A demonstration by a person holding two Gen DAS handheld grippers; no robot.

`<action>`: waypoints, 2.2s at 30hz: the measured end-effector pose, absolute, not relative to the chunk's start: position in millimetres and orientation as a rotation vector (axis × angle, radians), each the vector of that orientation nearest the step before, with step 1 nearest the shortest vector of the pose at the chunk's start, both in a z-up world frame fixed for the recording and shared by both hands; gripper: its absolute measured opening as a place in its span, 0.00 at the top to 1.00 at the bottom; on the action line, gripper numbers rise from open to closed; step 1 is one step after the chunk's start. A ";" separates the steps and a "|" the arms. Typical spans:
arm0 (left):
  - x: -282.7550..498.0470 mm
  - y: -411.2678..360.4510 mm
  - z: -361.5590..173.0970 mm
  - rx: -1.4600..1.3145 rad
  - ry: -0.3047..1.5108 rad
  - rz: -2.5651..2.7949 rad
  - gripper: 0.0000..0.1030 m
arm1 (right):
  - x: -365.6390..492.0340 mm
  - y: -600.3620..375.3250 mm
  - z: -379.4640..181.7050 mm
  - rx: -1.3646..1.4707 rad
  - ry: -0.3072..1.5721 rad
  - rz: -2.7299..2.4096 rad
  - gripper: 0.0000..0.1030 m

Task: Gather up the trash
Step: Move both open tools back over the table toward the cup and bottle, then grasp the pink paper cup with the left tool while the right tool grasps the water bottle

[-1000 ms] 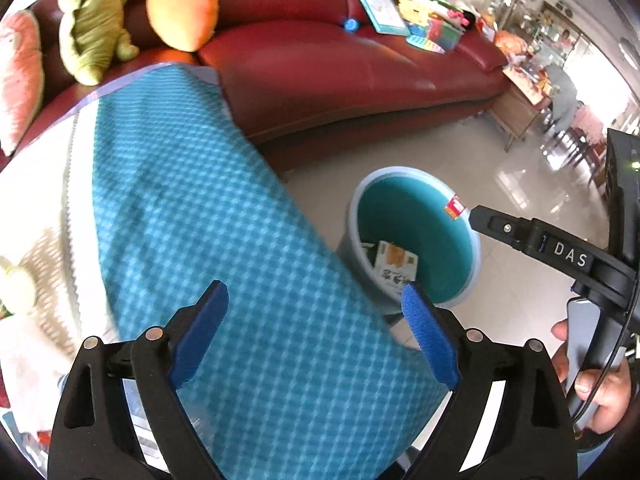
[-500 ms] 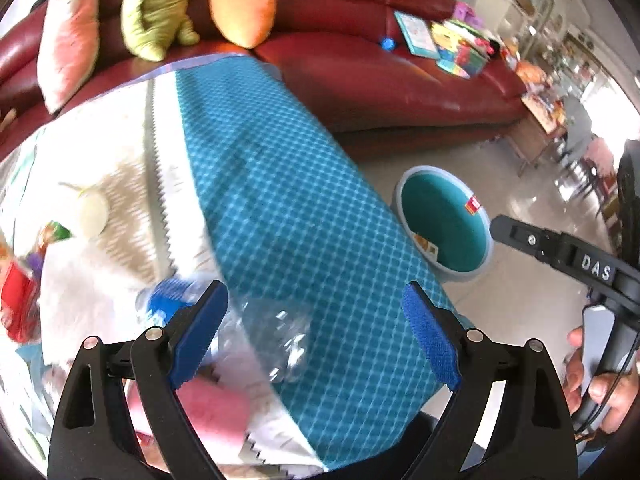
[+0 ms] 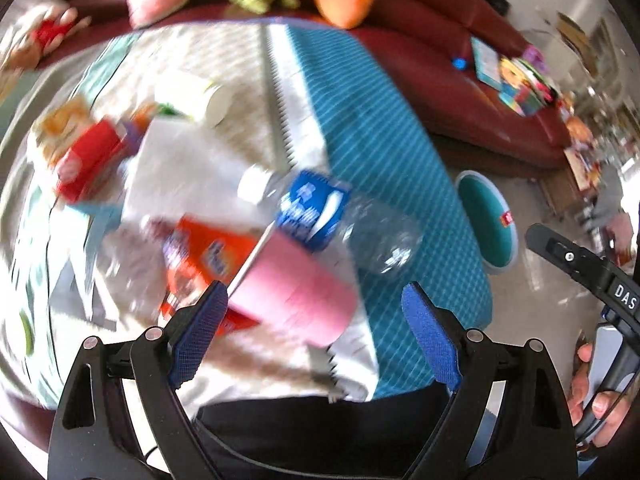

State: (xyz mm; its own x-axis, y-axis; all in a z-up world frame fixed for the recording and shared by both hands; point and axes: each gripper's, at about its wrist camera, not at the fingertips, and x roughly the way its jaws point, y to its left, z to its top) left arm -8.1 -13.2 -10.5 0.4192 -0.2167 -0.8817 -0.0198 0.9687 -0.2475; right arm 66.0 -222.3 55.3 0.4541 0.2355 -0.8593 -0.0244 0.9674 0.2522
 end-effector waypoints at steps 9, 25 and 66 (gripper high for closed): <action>-9.7 -4.4 -36.4 -0.408 1.254 -0.127 0.13 | 63.9 -221.7 47.6 0.231 1.099 0.195 0.24; 25.2 -13.2 -73.3 -0.466 1.272 -0.049 0.20 | 79.3 -234.8 24.7 0.276 1.159 0.200 0.24; 28.2 56.9 -74.9 -0.381 1.153 -0.253 0.41 | 167.6 -91.8 -59.6 0.009 1.536 0.590 0.36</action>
